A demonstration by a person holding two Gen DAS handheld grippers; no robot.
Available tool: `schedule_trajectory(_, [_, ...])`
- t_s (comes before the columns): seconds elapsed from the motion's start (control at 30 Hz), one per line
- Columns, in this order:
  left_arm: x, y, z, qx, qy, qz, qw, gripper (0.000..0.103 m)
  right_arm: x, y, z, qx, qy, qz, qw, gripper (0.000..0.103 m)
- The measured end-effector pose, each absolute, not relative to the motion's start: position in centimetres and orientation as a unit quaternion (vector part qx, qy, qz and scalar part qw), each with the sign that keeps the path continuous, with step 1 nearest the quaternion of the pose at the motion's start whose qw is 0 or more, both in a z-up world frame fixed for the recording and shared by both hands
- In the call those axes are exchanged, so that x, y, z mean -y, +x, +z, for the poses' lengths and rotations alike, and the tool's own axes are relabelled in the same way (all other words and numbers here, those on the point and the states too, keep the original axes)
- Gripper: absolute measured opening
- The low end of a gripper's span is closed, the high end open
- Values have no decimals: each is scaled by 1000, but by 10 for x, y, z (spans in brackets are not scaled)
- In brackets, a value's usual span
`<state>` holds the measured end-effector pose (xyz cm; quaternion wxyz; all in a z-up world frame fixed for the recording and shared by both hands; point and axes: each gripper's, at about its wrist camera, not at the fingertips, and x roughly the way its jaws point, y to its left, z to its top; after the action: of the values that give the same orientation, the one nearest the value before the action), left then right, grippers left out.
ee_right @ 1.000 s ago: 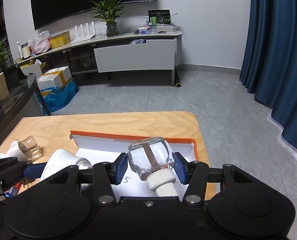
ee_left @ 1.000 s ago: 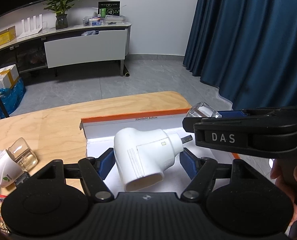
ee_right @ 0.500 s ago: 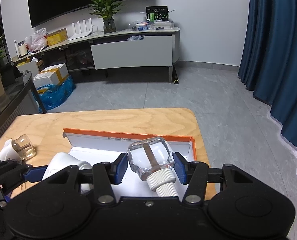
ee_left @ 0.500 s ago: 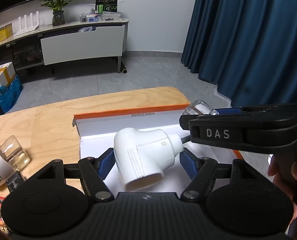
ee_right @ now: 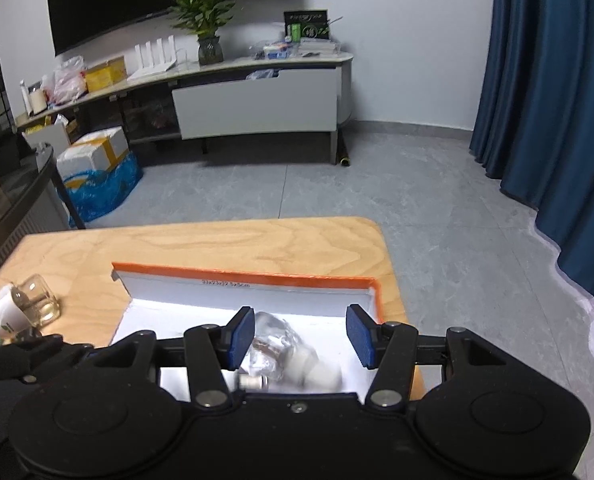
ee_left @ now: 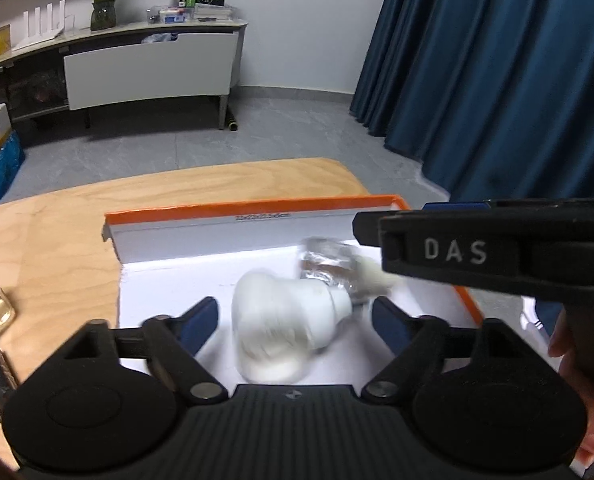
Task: Organize rigid objects
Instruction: 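Lower the adapter and bottle into the box and open both tools, then withdraw both open tools from the box back over the cluttered table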
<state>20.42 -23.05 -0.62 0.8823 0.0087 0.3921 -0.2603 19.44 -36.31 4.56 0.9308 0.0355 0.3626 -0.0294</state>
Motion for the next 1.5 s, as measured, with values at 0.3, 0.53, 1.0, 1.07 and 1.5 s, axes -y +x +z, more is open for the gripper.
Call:
schedule_trajectory(0.3, [210, 172, 25, -392, 15, -227, 891, 98, 371, 150, 84, -311, 53, -56, 947, 75])
schedule_trajectory(0.53, [177, 140, 40, -396, 32, -183, 899, 101, 357, 104, 85, -314, 58, -51, 946, 80])
schedule_trajectory(1.0, [127, 100, 49, -392, 15, -147, 908, 101, 315, 57, 80, -323, 60, -26, 944, 81])
schedule_trajectory(1.07, [125, 96, 49, -389, 17, -146, 909, 101, 312, 54, 81, -322, 58, -25, 945, 81])
schedule_trajectory(1.5, [99, 75, 47, -378, 16, -128, 917, 101, 289, 41, 76, -329, 54, 0, 943, 81])
